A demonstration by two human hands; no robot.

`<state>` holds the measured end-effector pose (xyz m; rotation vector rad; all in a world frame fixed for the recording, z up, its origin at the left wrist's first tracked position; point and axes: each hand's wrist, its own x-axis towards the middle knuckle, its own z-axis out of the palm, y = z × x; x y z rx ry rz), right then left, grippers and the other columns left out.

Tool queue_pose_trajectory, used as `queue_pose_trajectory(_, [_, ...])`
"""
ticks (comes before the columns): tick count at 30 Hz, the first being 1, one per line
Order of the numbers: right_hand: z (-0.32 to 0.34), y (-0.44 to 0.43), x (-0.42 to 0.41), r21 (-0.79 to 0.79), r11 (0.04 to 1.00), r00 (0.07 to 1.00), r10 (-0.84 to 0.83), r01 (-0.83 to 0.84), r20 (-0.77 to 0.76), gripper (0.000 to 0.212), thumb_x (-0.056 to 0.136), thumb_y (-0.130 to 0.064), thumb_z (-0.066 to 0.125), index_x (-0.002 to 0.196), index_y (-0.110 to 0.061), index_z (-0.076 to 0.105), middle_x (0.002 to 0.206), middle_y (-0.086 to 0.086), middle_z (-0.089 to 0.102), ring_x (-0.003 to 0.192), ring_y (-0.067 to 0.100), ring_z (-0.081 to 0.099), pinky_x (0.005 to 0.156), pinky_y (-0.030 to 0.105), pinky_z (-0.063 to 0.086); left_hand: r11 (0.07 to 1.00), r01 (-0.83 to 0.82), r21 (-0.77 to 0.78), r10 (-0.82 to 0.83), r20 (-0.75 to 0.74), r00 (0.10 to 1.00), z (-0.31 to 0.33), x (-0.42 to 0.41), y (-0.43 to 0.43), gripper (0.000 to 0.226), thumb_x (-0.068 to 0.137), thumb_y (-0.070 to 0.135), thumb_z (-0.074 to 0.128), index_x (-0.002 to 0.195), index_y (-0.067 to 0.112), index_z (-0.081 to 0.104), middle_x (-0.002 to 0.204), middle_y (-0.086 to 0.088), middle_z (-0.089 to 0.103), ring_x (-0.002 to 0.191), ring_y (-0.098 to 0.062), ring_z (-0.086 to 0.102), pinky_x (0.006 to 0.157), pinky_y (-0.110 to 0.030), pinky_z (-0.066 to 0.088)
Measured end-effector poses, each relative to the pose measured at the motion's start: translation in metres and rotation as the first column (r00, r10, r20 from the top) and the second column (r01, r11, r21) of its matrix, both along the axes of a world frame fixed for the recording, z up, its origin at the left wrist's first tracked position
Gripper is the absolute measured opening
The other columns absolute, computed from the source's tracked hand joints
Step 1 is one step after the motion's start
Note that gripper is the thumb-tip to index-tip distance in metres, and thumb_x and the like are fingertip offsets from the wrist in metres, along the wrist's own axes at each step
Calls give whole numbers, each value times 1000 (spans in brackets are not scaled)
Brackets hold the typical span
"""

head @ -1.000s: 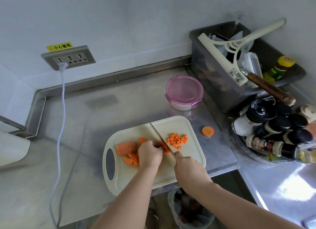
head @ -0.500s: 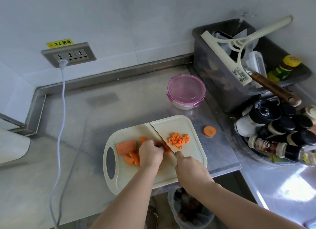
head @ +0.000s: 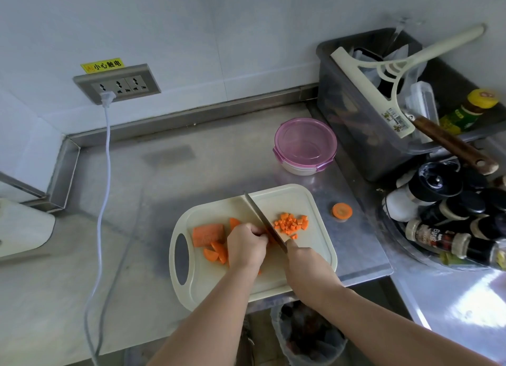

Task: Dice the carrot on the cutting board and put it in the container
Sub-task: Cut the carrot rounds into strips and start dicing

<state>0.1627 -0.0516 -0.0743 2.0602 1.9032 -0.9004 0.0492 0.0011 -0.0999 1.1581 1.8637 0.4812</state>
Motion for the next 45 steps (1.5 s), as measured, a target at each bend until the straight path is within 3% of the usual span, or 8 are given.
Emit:
queue_pose_trajectory(5, [2,0,5,17,992,987,-123,125,-104,25,100,-11,35,124,-13,43,95,8,62,78,23,59,63,32,46,1000,5,13,-5,17,1000,2,-1,-2,2,85,14,67,85,16,67,83,-1,69,75,-13,62,56,-15,40])
queue_pose_trajectory(10, [7,-5,6,49,997,997,-54,58,-63,28,100,-10,36,127,-11,41,83,4,56,71,21,57,61,34,48,1000,-17,-13,17,52,998,2,-2,-4,7,79,13,69,86,16,70,83,-5,72,83,-22,68,73,-29,54])
queue_pose_trajectory(18, [8,-6,0,31,999,999,-12,13,-39,36,99,-12,41,135,-18,36,80,1,55,70,18,60,65,31,55,998,-58,-22,59,71,996,3,-2,-4,10,76,14,70,86,12,69,80,-7,72,80,-25,68,72,-32,55])
queue_pose_trajectory(22, [6,-6,-1,52,999,1000,1,0,-20,36,98,-11,39,134,-17,36,70,-2,45,65,17,53,50,26,41,998,-61,-6,62,79,995,4,-1,-5,8,78,14,71,78,18,64,82,-6,71,81,-24,68,77,-36,55])
queue_pose_trajectory(31, [0,-5,-4,36,997,996,70,-72,57,41,97,-9,42,136,-12,32,66,-4,36,64,16,48,45,24,33,999,-49,-11,50,49,998,0,-2,-3,13,79,17,72,90,11,68,83,-5,71,80,-21,68,74,-33,55])
queue_pose_trajectory(38, [-8,-3,-6,13,999,998,34,-34,49,40,97,-10,42,136,-15,32,69,-4,38,72,17,55,61,29,48,999,-47,-6,47,25,999,2,-2,-4,12,82,12,68,93,8,67,87,-4,70,76,-15,62,51,-15,37])
queue_pose_trajectory(41, [-8,3,-6,28,1000,1000,-3,3,15,33,97,-8,37,129,-14,37,69,-3,38,76,21,56,61,31,43,999,-40,-12,40,22,999,4,-2,-5,8,83,13,67,91,10,65,84,-2,68,72,-13,60,45,-10,34])
queue_pose_trajectory(45, [-3,8,1,57,997,998,-46,49,-49,27,99,-11,35,125,-12,43,90,7,60,86,28,61,64,33,42,999,-32,-10,33,20,999,5,-2,-4,4,81,12,69,82,13,65,79,-4,69,75,-18,66,52,-16,45])
